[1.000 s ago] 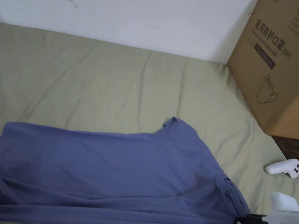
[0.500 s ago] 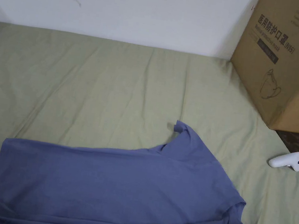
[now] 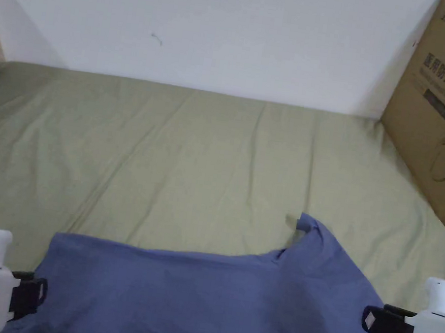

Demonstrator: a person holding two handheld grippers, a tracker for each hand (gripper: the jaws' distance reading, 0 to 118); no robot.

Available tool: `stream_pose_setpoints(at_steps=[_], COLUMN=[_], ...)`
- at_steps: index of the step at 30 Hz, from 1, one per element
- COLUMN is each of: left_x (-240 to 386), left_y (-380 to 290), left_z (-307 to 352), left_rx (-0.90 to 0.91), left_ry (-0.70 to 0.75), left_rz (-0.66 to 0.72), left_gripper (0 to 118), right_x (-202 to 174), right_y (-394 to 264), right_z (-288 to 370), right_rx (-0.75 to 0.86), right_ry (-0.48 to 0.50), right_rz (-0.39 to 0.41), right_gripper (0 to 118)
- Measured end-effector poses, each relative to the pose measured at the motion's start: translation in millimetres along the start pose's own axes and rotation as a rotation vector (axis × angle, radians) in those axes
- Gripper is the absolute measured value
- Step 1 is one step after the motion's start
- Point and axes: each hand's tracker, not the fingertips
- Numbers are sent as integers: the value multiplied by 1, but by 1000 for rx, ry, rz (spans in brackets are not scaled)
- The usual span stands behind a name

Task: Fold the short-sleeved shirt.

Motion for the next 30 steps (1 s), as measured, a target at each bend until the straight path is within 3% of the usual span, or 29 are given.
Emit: stream_pose_setpoints(at_steps=[6, 7, 9, 11, 14, 15, 17, 19, 22, 24, 25, 28, 29, 30], left_x=[-43, -50, -65, -71, -73, -74, -76, -75, -75, -65, -65, -57, -56, -56], left_y=[55, 62, 78, 82, 86, 86, 90, 88, 87, 84, 85, 84, 83, 82], left_z=[-78, -93, -122, -146, -179, -187, -203, -208, -197, -173, -164, -138, -132, -127], left_rx=[-112, -126, -143, -178, -206, -212, -243, -290, -224, -195, -186, -140, -138, -133], left_ry=[-7, 4, 15, 11, 24, 21, 8, 7, 65, 25, 24, -28, -32, -30], left_rz=[52, 43, 30, 8, -39, -49, -65, -100, -236, -215, -209, -163, -157, -152], left_gripper=[1, 8, 55, 92, 111, 111, 111, 103, 58, 2, 3, 3, 3, 3], right_x=[-24, -24, -22, -17, 2, 6, 16, 23, 35, 41, 45, 62, 63, 68], right_y=[17, 18, 18, 16, 13, 11, 11, 12, 24, 39, 48, 82, 90, 98], right_z=[-24, -28, -30, -34, -45, -48, -55, -61, -72, -85, -92, -129, -140, -156], right_rx=[-11, -16, -27, -47, -72, -82, -100, -111, -111, -104, -100, -113, -120, -129], right_ry=[22, 21, 27, 41, 41, 33, 7, -17, -20, -23, -28, -52, -67, -79], right_rz=[66, 68, 47, -11, -66, -72, -78, -77, -79, -70, -69, -105, -127, -146], right_gripper=[1, 1, 1, 1, 1, 1, 1, 1, 1, 2, 10, 95, 107, 112])
